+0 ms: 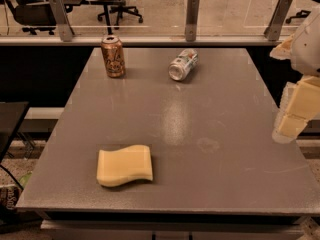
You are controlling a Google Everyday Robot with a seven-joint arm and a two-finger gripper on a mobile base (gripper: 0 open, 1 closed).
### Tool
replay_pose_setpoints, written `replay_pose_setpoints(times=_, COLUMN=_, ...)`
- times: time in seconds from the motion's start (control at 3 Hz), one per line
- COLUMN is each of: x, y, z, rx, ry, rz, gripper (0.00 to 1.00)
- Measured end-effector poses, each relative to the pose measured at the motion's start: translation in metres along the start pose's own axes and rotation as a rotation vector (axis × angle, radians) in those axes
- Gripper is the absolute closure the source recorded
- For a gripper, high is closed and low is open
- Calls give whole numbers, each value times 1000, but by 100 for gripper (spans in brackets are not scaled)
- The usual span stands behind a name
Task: Pick 7up can
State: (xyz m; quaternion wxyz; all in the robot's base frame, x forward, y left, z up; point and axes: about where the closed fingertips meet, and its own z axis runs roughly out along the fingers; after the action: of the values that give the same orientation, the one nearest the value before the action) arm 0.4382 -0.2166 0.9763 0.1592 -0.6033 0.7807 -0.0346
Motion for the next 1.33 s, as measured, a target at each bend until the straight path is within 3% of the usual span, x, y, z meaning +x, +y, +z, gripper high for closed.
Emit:
replay_pose_setpoints(times=0.67, x=-8, y=-13, z=7, rx=0, ry=-16, rz=-22, gripper=0)
replay_pose_setpoints(times=1.33, x=-35, y=-67, z=42, rx=-15, ry=-70, rz=-137, gripper=0)
